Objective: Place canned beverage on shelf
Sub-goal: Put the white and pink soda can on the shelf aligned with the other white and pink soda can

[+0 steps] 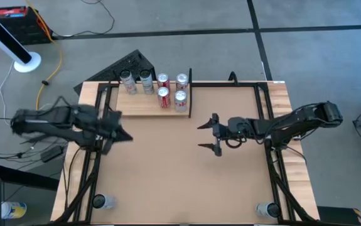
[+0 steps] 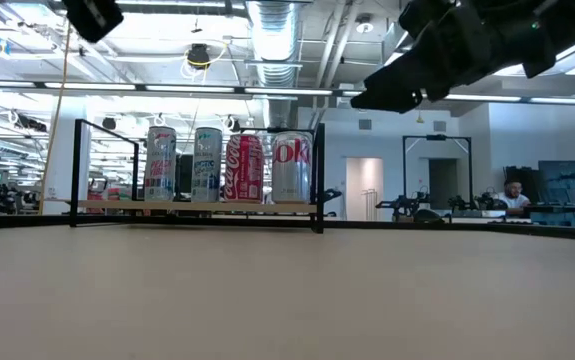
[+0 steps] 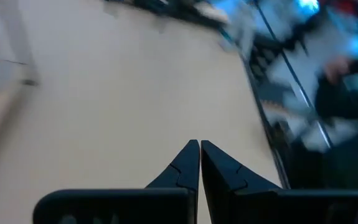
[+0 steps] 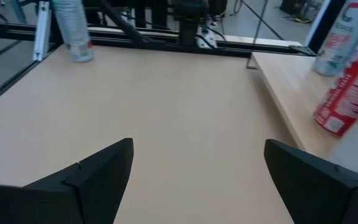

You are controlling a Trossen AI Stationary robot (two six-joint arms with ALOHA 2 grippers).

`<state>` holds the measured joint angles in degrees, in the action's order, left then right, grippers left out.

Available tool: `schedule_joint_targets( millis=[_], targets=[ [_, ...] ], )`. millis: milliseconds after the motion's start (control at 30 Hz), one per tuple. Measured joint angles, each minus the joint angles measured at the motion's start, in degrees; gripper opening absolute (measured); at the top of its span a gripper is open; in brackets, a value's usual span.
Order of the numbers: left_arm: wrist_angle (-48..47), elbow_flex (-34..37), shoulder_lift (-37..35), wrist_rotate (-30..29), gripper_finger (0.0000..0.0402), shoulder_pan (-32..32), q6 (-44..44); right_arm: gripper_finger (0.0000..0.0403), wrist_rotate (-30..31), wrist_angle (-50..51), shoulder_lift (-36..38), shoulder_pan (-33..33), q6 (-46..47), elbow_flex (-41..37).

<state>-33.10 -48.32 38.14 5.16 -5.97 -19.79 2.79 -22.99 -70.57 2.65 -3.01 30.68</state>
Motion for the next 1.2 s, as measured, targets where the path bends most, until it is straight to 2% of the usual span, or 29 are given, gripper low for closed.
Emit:
schedule_joint_targets(
  millis=[133,367,533,633,733,900,1033,1200],
  targets=[
    [-3.5,-5.2,8.7,-1.2,0.0,-11.2,0.0,0.0384,0.0,0.1,0.0,1.7,0.2,0.0],
    [-26.0,-24.1,24.4,-8.9,0.0,-23.7,-11.5,0.0384,0.1,0.6,0.0,3.9,1.6,0.0],
    [-34.6,-34.9,33.5,-8.3,0.0,-30.2,-23.4,0.0384,0.1,0.5,0.0,5.0,0.3,0.0],
    [-39.4,-39.4,37.9,-5.4,0.0,-33.6,-30.8,0.0384,0.1,0.2,0.0,4.6,-1.6,0.0],
    [-42.4,-42.1,41.0,-1.9,0.0,-35.7,-37.9,0.0384,0.2,-0.3,0.0,3.5,-4.6,0.0],
    [-43.2,-42.4,44.0,2.6,0.0,-37.6,-46.9,0.0384,0.2,-0.3,0.0,0.9,-7.9,0.3],
    [-43.4,-42.4,46.7,1.7,0.0,-38.8,-48.6,0.0384,0.2,-0.6,0.0,-1.1,-9.0,1.2],
    [-45.0,-42.4,50.0,4.5,0.0014,-38.4,-53.1,0.0384,0.2,-2.5,0.0,-2.1,-9.0,1.5]
  ],
)
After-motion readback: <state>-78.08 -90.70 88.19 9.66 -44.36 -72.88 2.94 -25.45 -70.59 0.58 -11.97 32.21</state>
